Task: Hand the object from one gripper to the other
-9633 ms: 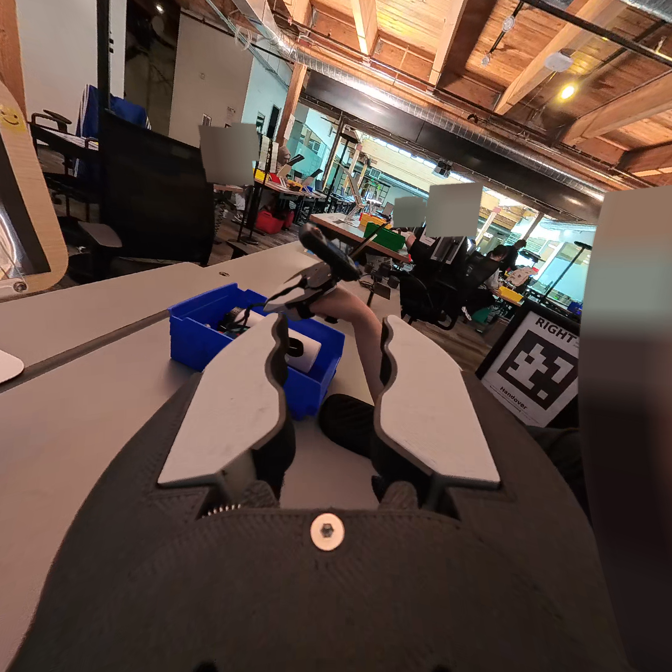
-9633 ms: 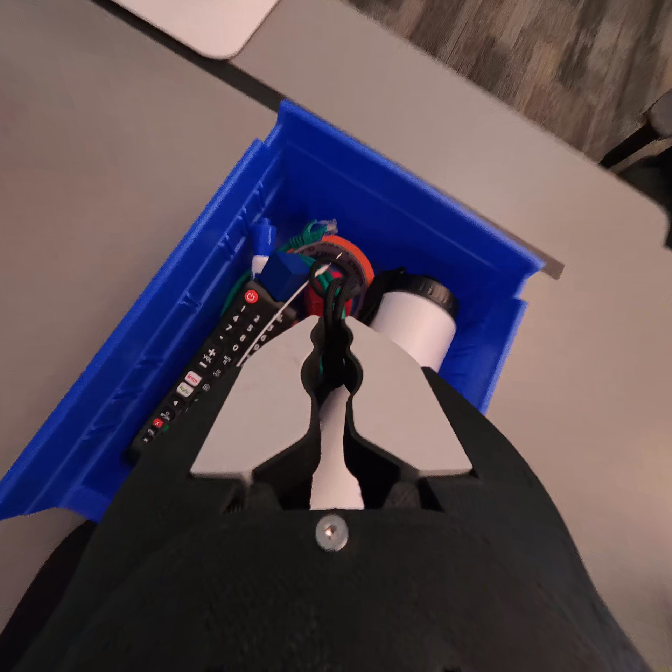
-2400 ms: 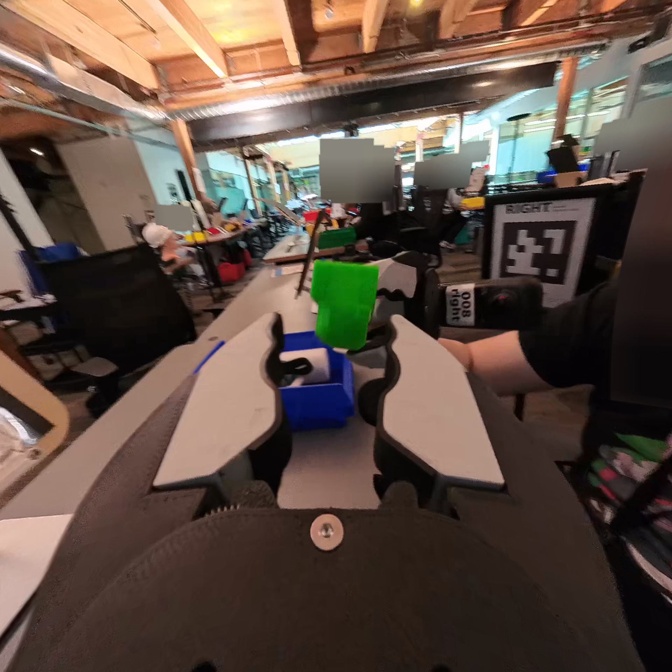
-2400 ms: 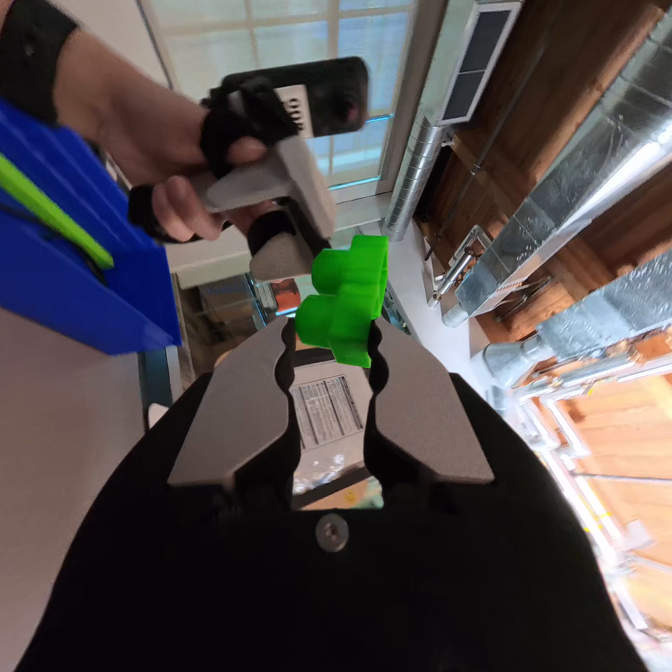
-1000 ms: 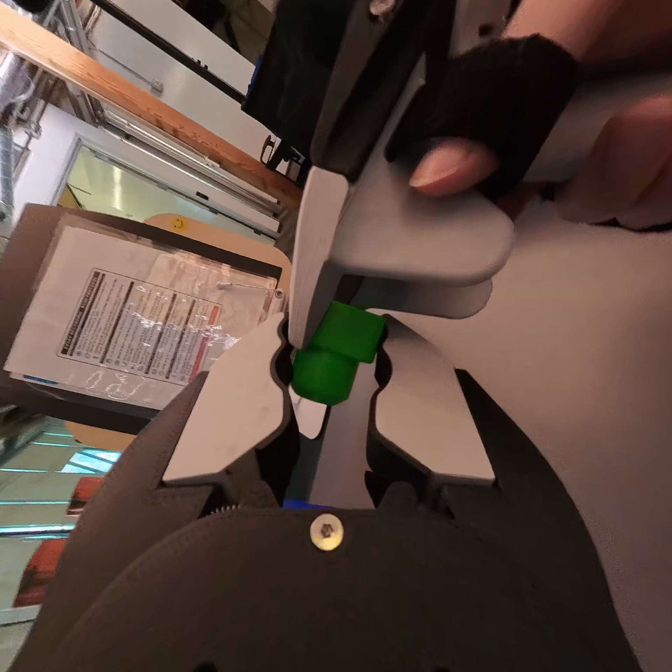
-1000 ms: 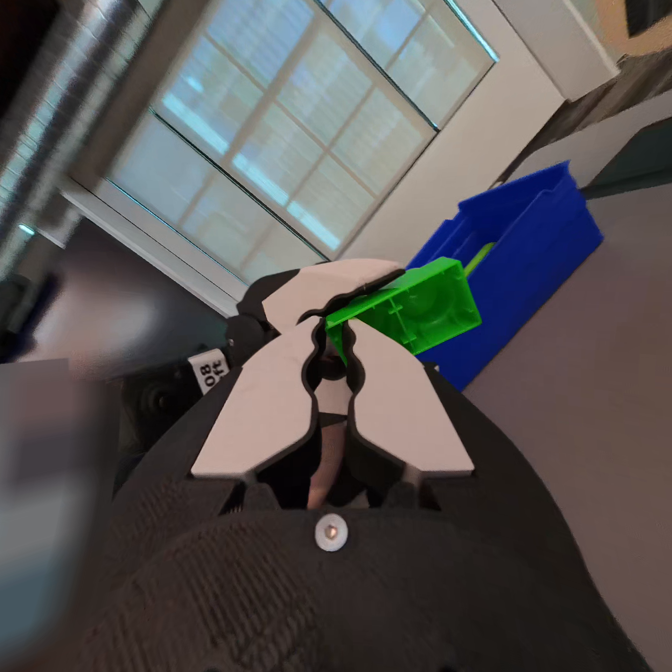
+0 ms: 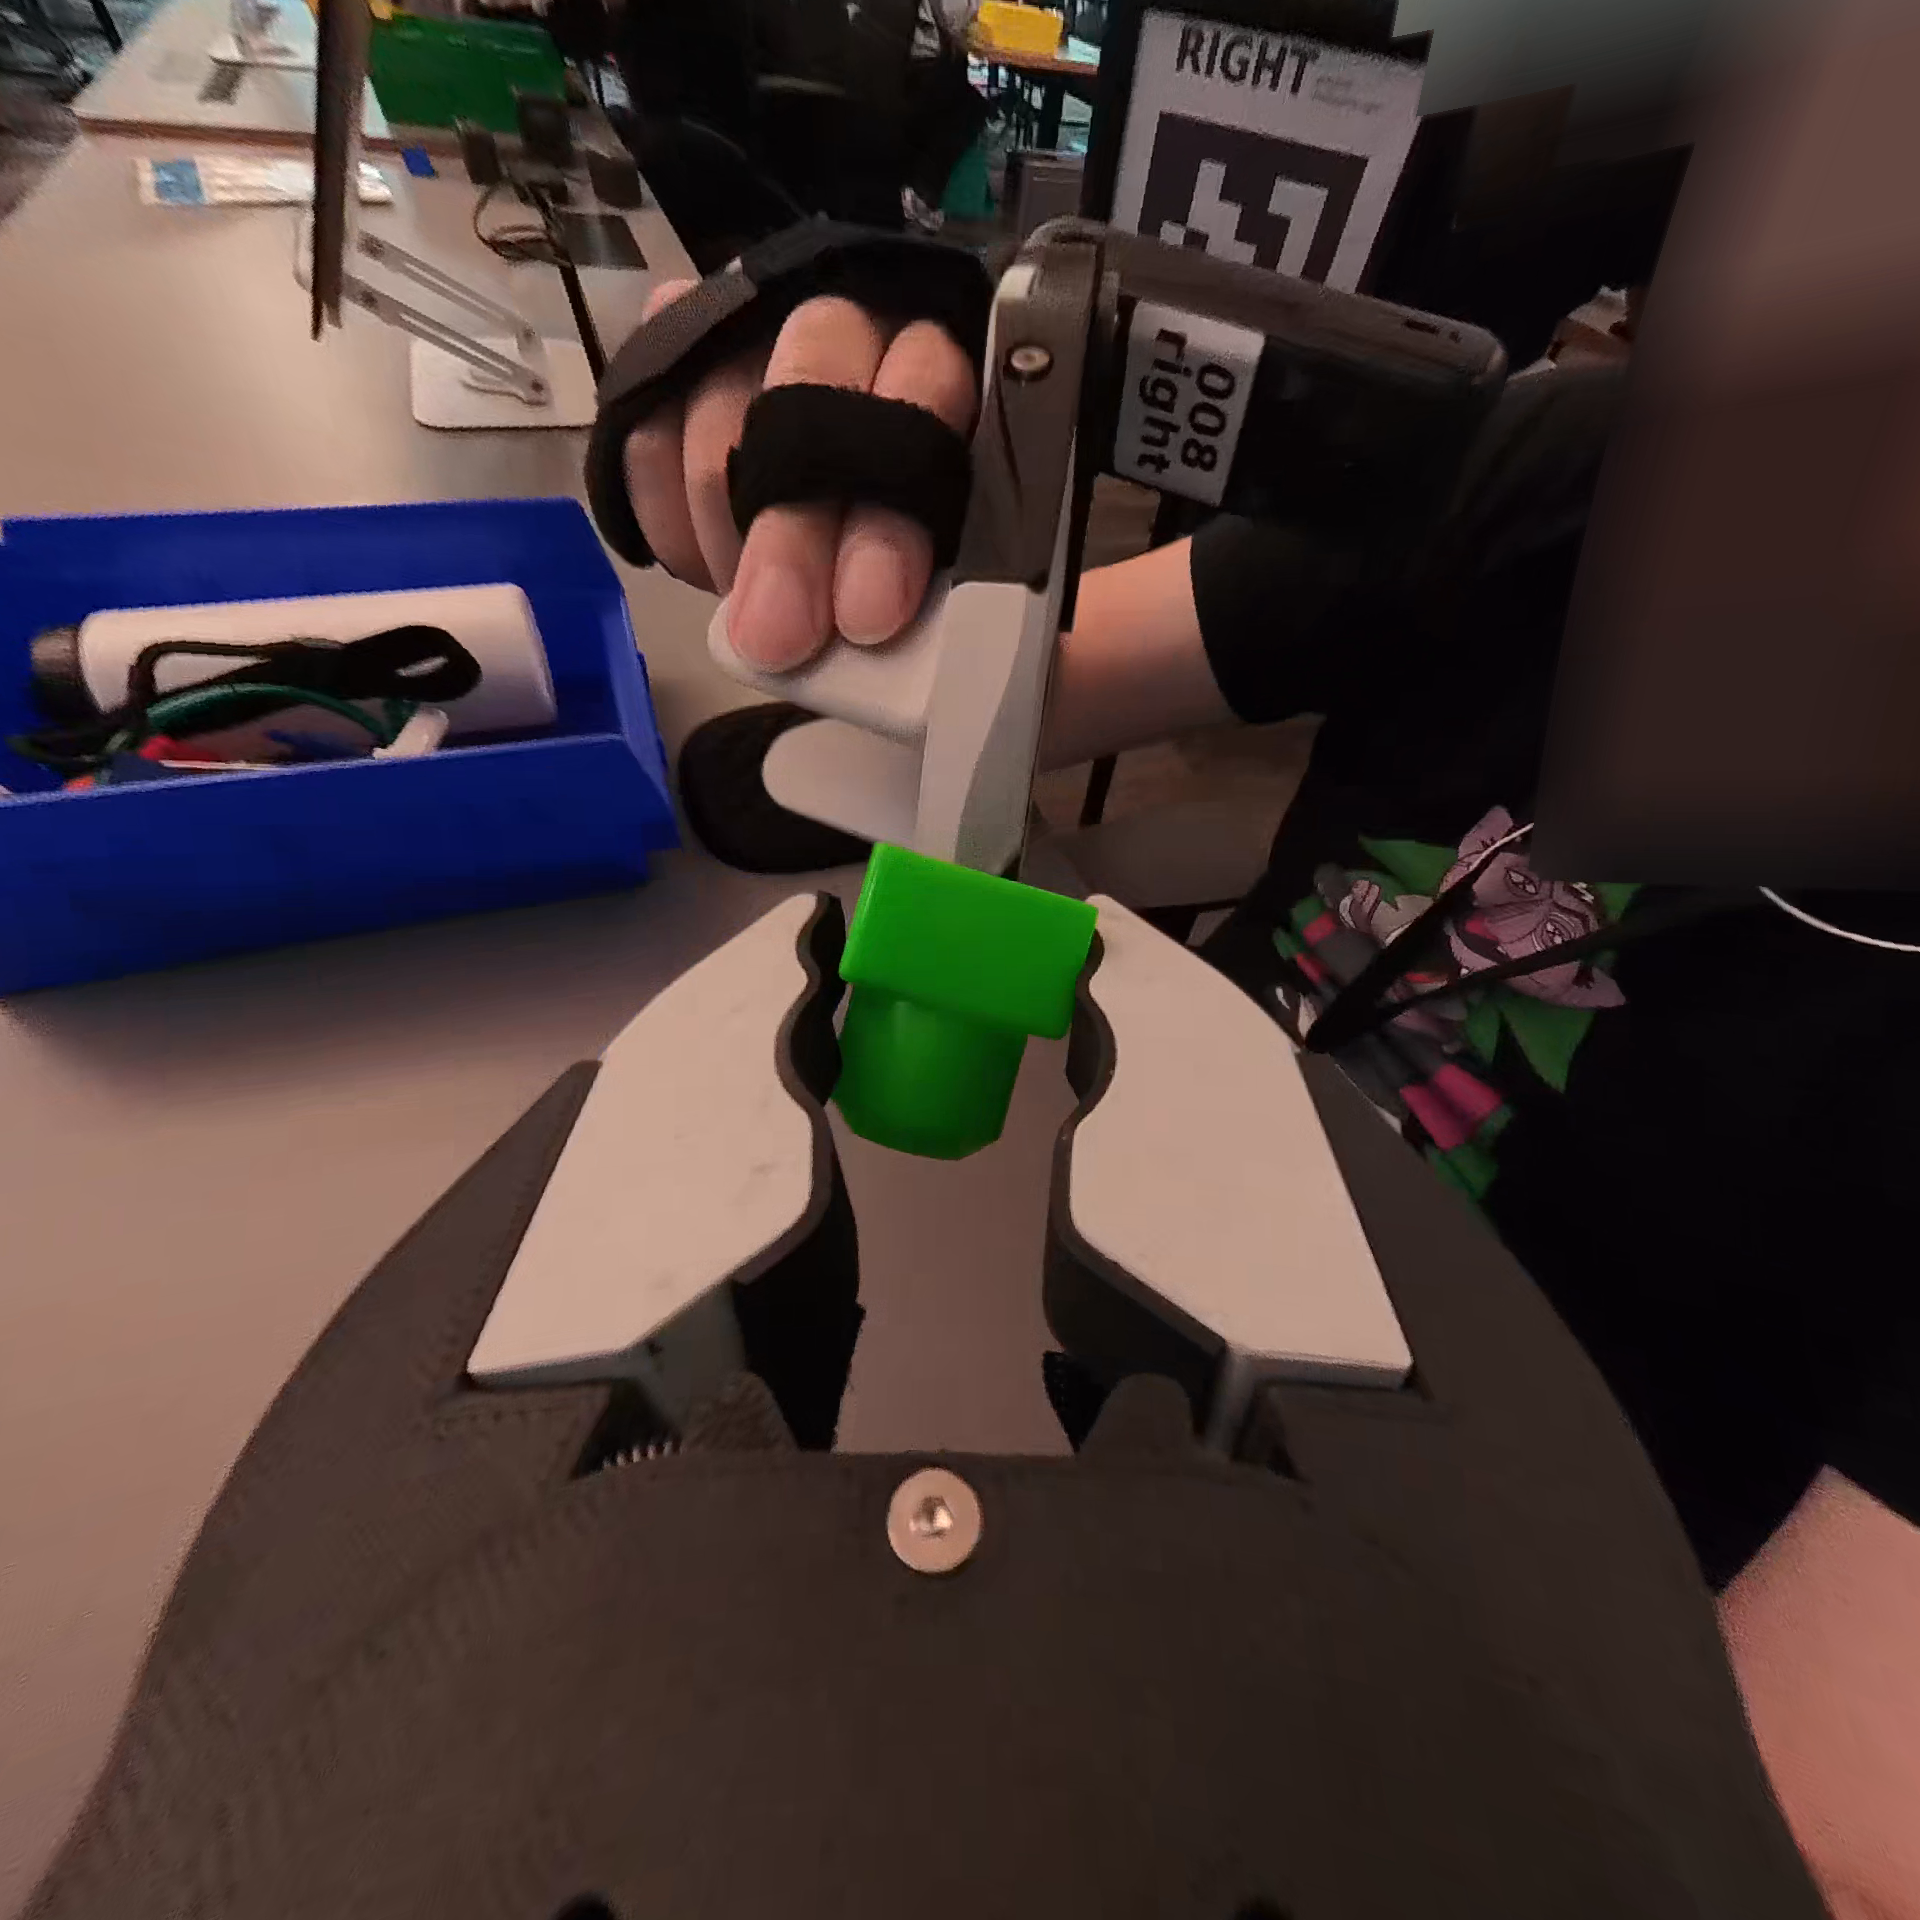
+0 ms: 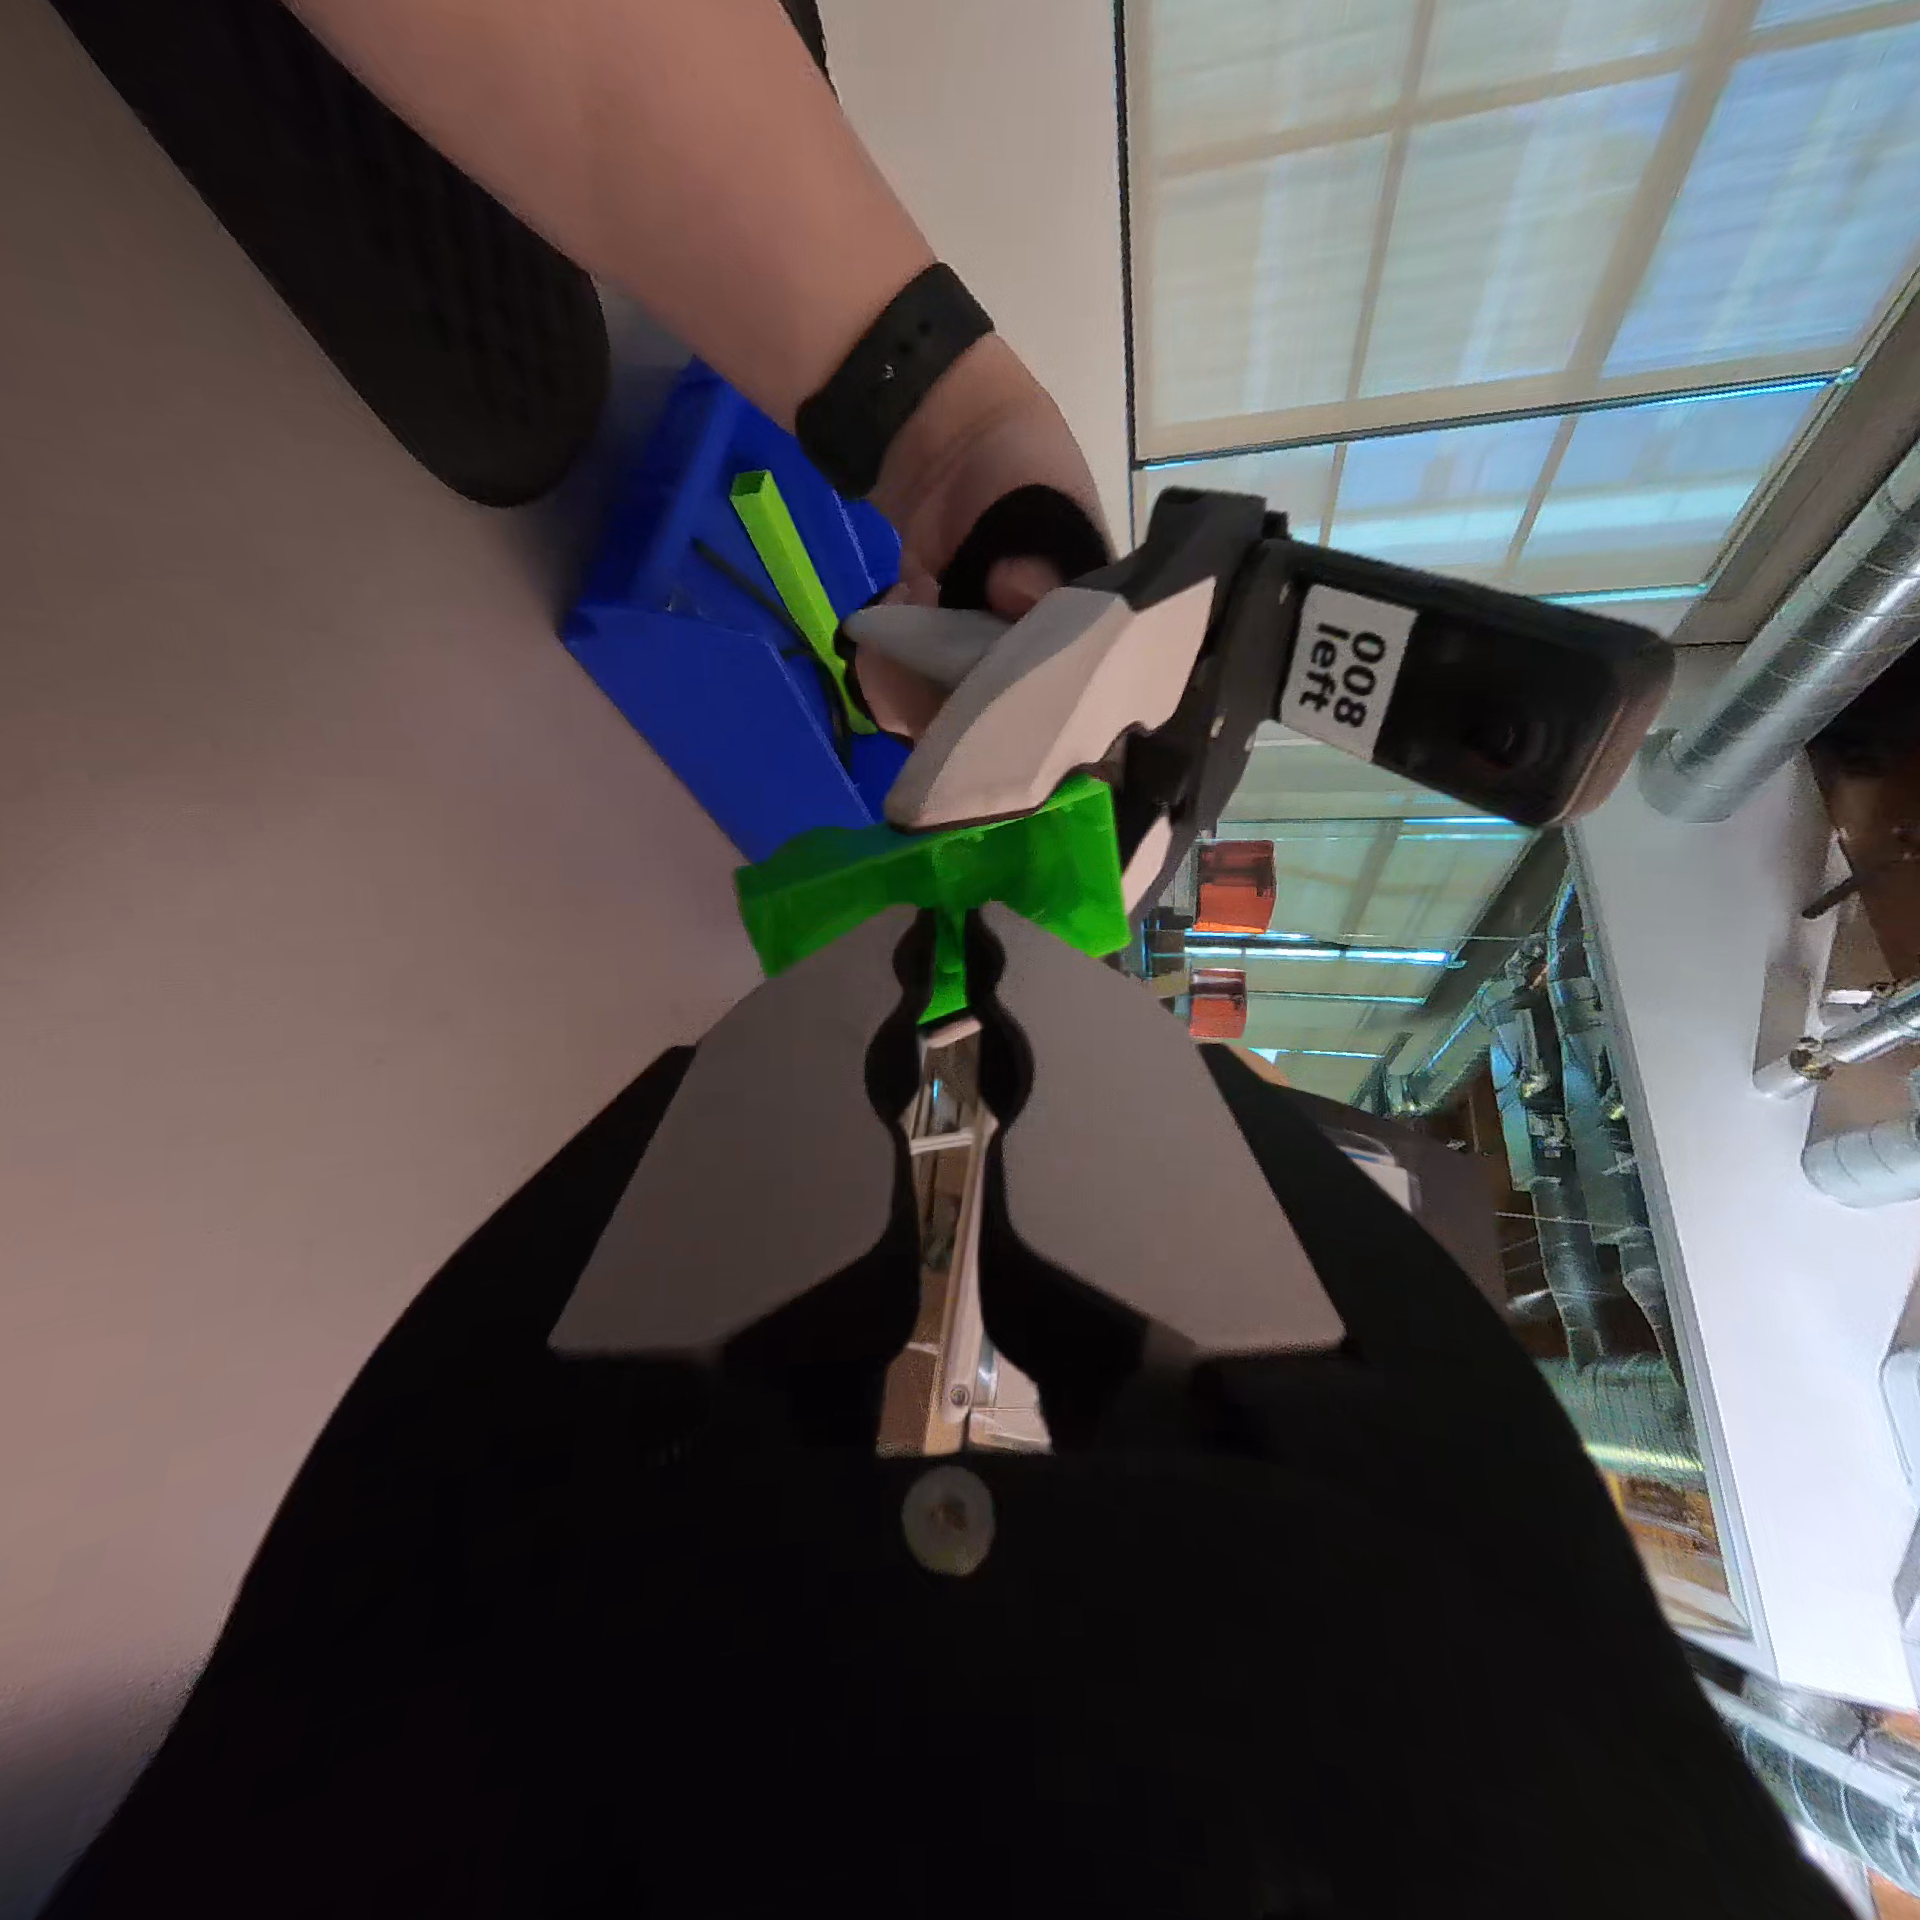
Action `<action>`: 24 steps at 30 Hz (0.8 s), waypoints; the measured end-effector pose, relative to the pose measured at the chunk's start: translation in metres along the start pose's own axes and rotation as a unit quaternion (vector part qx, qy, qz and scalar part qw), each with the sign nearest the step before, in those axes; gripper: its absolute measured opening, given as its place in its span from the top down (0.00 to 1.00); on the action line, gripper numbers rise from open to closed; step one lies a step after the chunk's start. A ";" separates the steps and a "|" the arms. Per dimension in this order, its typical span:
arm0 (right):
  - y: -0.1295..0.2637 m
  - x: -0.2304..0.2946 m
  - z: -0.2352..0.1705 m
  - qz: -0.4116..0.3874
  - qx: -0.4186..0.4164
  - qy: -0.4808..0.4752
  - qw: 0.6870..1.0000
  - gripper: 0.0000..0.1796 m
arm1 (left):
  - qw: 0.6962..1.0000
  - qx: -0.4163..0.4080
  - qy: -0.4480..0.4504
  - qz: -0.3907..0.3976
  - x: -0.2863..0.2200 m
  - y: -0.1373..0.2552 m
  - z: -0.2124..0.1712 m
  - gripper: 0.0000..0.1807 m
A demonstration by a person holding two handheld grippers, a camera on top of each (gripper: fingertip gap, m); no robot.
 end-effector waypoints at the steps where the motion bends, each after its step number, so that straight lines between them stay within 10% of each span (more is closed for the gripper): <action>1: 0.000 0.004 0.000 0.013 -0.001 -0.002 1.000 0.97 | 1.000 0.003 0.007 -0.004 0.000 -0.001 -0.002 0.77; 9: 0.026 -0.065 -0.037 -0.206 -0.099 -0.258 0.939 0.99 | 0.951 -0.246 -0.082 0.171 0.040 0.056 0.076 0.58; 11: 0.043 -0.083 -0.063 -0.280 -0.170 -0.409 0.852 0.99 | 0.934 -0.261 -0.110 0.216 0.046 0.070 0.083 0.58; 17: 0.046 -0.072 -0.128 -0.243 -0.360 -0.782 0.447 0.99 | 0.884 -0.138 -0.250 0.370 0.072 0.068 0.069 0.63; 21: 0.023 -0.053 -0.126 -0.153 -0.356 -0.845 0.369 0.99 | 0.817 -0.002 -0.374 0.439 0.081 0.052 0.054 0.70; 24: 0.013 -0.051 -0.106 -0.074 -0.374 -0.862 0.334 0.99 | 0.828 0.004 -0.369 0.422 0.076 0.036 0.050 0.78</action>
Point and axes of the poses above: each gripper's, where its closed fingertips meet, y back along the fingers, z out of its top, x = y × z across the jaws, the point moved 1 cm from there along y, back along the fingers, and after that the axes turned 12 degrees about -x, right-handed, at the moved point
